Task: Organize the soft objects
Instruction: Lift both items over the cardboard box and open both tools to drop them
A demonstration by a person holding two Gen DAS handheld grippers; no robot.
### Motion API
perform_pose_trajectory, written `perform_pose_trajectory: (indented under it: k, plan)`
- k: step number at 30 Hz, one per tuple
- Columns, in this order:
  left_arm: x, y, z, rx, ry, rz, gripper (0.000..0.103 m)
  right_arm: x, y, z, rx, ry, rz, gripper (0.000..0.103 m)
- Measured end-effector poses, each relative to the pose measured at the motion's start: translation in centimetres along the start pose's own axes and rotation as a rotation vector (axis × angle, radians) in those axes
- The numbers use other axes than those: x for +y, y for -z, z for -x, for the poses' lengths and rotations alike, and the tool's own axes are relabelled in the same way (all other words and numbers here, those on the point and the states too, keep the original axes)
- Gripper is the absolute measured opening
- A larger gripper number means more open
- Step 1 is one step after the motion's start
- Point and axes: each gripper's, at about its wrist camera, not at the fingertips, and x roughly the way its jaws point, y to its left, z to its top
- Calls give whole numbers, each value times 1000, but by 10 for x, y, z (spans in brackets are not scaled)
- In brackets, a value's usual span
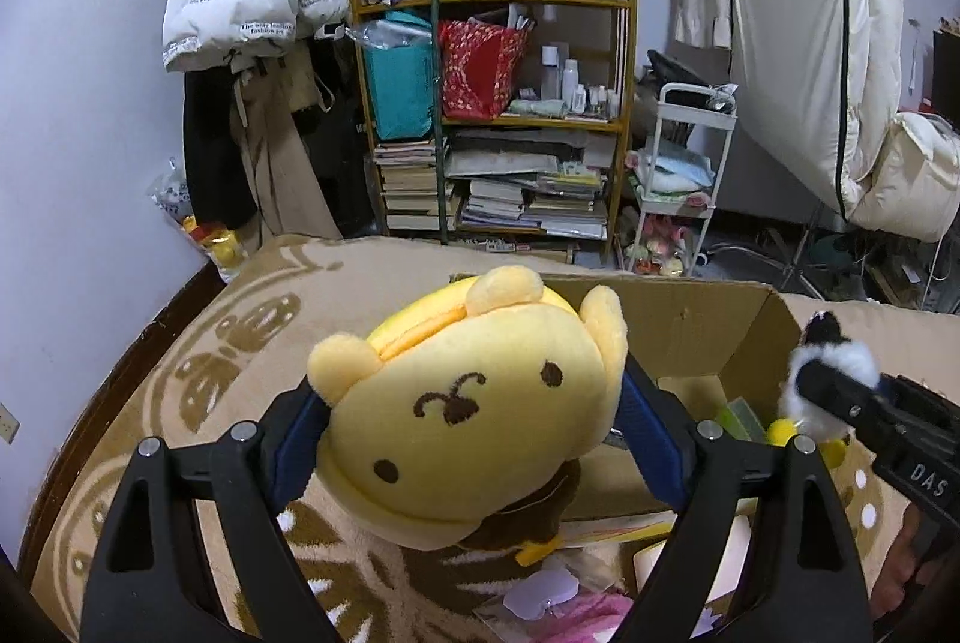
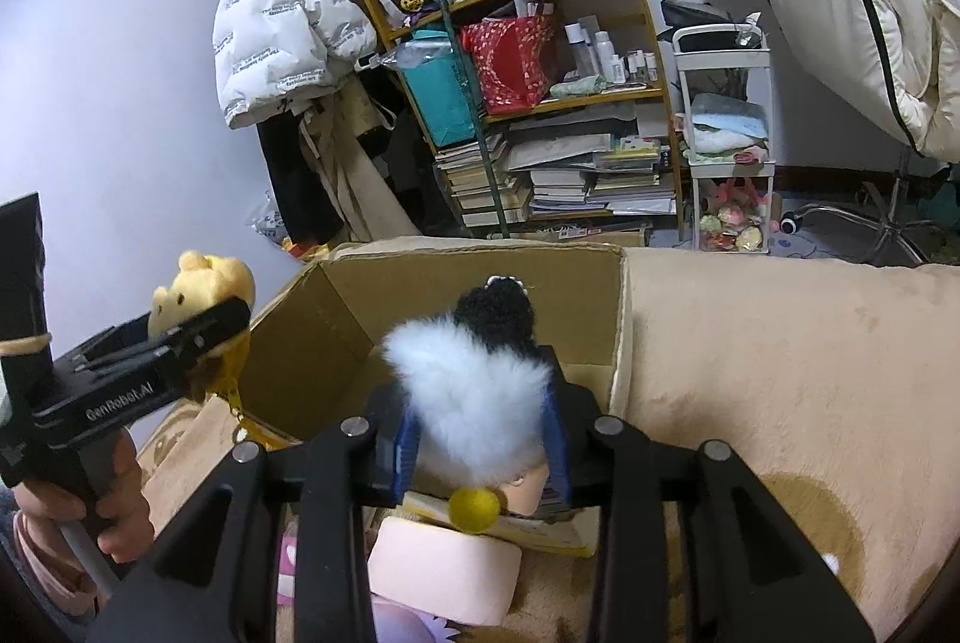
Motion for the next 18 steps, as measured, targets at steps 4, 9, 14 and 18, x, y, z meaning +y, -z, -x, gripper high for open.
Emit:
perform_pose_trajectory:
  k: [4,9,14,18]
  plan:
    - [-3,4,-3,9,3,-4,88,-3,-2,-1,5,-3,-5,38]
    - [-7,6,-5,24,-9,-23,97,-4,-2,0,8,-13,-8,41]
    - [-9,8,-4,33,-19,-32,98,-5,-1,1,7,-15,-14,48]
    - [-9,9,0,36,-13,-41,99,-2,0,1,5,-20,-21,56]
